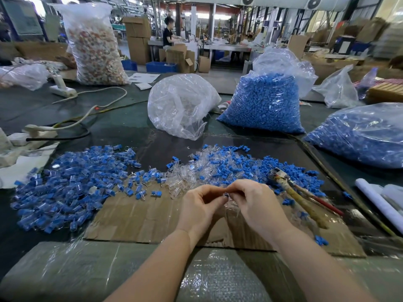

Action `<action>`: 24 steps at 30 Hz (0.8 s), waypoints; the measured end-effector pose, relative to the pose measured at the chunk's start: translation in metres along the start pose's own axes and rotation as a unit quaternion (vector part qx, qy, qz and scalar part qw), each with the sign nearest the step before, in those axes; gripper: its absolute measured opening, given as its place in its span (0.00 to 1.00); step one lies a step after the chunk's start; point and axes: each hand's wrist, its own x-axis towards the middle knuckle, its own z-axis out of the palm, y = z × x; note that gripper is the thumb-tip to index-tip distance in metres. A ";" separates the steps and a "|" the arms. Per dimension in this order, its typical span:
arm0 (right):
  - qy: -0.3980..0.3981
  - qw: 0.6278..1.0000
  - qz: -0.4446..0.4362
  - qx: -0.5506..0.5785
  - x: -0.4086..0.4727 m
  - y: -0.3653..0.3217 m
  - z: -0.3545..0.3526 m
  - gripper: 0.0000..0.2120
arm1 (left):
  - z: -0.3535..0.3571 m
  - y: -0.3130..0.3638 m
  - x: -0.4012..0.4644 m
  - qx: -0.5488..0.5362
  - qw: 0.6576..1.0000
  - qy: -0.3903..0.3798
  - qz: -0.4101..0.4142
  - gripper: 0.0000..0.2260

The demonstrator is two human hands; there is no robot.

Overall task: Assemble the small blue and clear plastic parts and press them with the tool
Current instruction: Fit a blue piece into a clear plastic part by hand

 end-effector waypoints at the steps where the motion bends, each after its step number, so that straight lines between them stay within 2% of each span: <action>1: 0.003 1.000 -0.001 0.010 -0.001 -0.001 0.001 0.07 | -0.001 0.000 0.001 -0.017 1.000 -0.003 -0.013 0.07; 4: 0.028 1.000 -0.007 0.010 -0.006 -0.001 0.006 0.05 | -0.003 -0.001 0.001 -0.073 0.996 -0.012 -0.047 0.05; 7: 0.061 0.998 -0.013 -0.033 -0.010 -0.003 0.012 0.02 | -0.003 -0.002 0.000 -0.120 0.990 -0.018 -0.077 0.04; 9: 0.083 0.994 -0.011 -0.070 -0.012 -0.004 0.016 0.04 | -0.003 -0.002 0.000 -0.138 0.986 -0.019 -0.088 0.04; 14: 0.095 0.992 0.016 -0.082 -0.013 -0.003 0.025 0.08 | -0.004 -0.001 -0.001 -0.110 0.991 -0.034 -0.069 0.04; 24: 0.046 0.997 0.016 -0.052 -0.011 0.007 0.020 0.05 | -0.003 -0.001 0.001 -0.074 0.994 -0.045 -0.063 0.05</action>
